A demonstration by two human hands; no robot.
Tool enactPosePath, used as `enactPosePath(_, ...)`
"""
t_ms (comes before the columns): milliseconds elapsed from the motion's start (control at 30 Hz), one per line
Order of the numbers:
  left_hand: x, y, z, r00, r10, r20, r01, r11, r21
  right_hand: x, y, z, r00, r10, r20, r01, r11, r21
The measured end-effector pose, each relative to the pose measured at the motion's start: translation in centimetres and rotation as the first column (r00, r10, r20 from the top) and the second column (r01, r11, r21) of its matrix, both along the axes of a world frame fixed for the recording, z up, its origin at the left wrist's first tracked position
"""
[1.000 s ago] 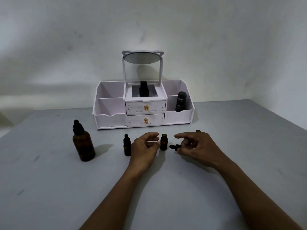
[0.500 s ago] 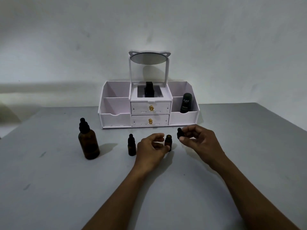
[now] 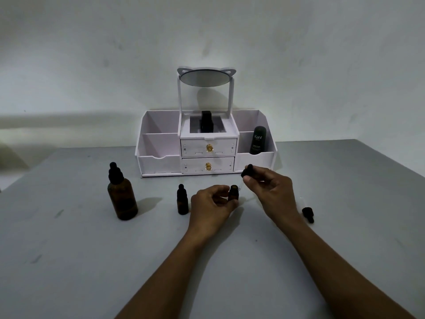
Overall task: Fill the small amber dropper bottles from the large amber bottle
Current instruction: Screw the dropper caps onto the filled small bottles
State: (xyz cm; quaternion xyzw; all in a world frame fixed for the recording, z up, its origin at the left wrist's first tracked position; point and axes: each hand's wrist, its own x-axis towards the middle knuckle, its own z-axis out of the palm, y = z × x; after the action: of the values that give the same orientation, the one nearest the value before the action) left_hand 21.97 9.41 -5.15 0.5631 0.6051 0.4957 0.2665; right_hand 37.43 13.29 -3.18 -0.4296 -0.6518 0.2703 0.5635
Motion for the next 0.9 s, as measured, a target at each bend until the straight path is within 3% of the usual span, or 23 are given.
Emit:
enactPosePath(200,0.2,0.2,-0.2,1.000,0.005,-0.019,-0.005,1.000,-0.001,-0.3,-0.3,0.4,1.000,-0.011,0.013,0.010,0.997,0.071)
enactPosePath(500,0.4,0.0,-0.2,0.997,0.001,-0.076,0.002,0.999,0.038,-0.8,-0.1,-0.8,0.982,0.000,0.191,-0.006,0.999,0.033)
enactPosePath(733,0.2,-0.1,-0.1,0.998,-0.008,-0.064,0.012,0.998,0.062,-0.8,0.0,-0.9,0.978,0.043,0.203,-0.033,0.998,-0.052)
enactPosePath(900,0.3,-0.2,0.0,0.998,-0.006,-0.064,0.010,0.998,0.059,-0.9,-0.1,-1.0,0.982,0.038,0.182,-0.036,0.999,-0.014)
